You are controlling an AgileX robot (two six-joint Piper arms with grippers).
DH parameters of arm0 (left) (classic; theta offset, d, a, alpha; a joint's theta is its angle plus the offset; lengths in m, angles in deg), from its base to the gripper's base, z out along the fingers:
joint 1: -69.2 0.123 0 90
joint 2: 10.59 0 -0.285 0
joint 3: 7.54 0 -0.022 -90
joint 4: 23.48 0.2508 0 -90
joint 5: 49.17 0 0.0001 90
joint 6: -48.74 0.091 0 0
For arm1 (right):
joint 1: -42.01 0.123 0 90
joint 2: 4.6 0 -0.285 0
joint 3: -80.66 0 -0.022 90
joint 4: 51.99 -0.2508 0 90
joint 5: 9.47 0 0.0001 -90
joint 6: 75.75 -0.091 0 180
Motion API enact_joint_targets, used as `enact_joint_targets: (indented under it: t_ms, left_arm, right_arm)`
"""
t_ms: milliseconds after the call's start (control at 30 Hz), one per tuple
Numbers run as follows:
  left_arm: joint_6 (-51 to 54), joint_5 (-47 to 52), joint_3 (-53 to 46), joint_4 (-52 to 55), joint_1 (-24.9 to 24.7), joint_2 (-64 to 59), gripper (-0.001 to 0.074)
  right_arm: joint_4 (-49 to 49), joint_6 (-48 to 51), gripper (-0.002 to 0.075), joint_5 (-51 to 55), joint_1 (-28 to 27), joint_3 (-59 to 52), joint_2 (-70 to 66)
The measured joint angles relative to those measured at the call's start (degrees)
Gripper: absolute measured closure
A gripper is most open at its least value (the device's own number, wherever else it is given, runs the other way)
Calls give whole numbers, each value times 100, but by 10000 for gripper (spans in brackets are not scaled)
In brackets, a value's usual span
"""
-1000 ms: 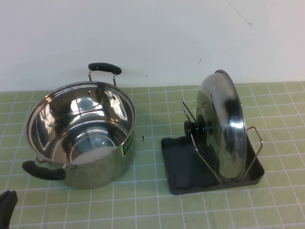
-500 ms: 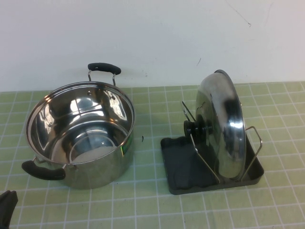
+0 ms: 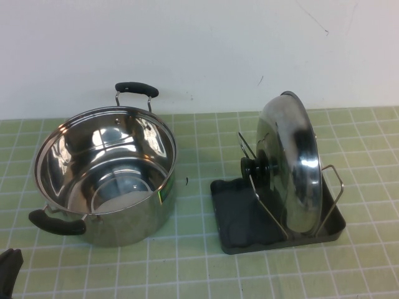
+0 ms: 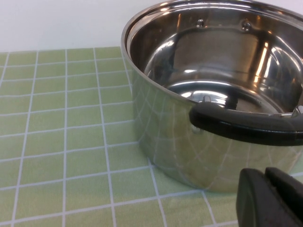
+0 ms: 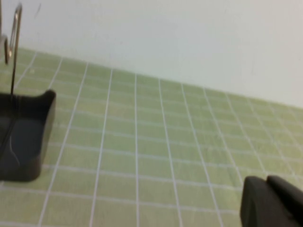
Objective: Put pot lid on rack
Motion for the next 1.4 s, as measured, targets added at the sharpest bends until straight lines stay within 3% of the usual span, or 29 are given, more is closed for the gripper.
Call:
enact_joint_targets:
  t_ms: [700,1000,1400]
  left_arm:
    - [0,0,0,0,0,0,734]
    - [15,0,0,0,0,0,735]
    - [15,0,0,0,0,0,735]
  right_arm:
    - [219,-1129,716,289,-10,-517,316]
    - [255,-1145,716,289,778,-517,324]
    - [268,-1345,716,289,827,-517,324]
